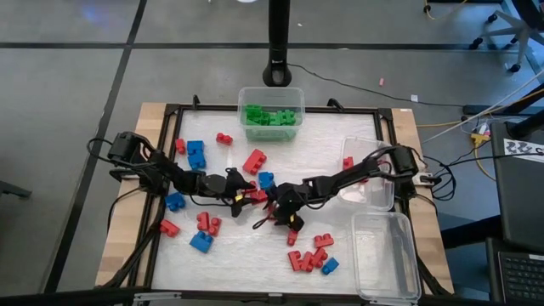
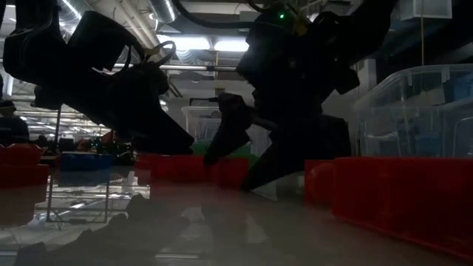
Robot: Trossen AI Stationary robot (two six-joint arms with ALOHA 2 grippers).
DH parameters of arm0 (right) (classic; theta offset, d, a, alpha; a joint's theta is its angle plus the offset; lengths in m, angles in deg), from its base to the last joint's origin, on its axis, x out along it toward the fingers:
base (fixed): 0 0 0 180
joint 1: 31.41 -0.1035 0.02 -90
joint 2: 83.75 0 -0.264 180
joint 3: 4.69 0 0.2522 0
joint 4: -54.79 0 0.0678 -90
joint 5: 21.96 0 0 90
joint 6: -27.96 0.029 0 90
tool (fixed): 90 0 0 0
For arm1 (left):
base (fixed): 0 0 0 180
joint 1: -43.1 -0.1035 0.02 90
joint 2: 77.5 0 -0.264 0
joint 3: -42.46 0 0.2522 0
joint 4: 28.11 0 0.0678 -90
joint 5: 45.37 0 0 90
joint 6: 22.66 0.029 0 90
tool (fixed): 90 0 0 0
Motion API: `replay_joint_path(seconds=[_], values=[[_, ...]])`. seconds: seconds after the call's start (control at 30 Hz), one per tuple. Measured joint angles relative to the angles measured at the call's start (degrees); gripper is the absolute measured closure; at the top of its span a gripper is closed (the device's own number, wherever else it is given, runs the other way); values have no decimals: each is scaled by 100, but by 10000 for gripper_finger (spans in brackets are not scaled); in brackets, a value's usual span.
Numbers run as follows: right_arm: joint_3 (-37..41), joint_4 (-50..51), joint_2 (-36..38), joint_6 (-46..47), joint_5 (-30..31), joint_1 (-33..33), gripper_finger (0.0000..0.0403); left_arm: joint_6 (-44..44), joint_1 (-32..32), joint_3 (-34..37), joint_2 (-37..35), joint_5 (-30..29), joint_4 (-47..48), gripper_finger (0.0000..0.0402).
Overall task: Sort blocks
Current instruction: Put the red game piece into the middle right transparent bin
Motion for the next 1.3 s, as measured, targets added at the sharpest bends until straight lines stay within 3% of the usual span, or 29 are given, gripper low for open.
replay_joint_path(seconds=[0.3, 0.47, 0.73, 0.93, 1.07, 1.3], values=[[-5, 840, 245, 1002, 105, 146, 68, -2, 0, 2, 0, 4, -19, 150], [21, 1521, 579, 1019, 138, 144, 68, -4, 1, 1, 0, 4, -14, 150], [12, 610, 491, 1118, 302, 141, 68, -6, 0, 1, -2, 5, -21, 150], [14, 291, 89, 1379, -27, 139, 73, -47, 4, -2, -4, 4, -4, 150], [10, 144, -19, 1480, -131, 138, 114, -45, 2, -2, -4, 4, 1, 150], [10, -82, -44, 1359, -64, 135, 253, -46, 3, -2, -4, 4, 3, 150]])
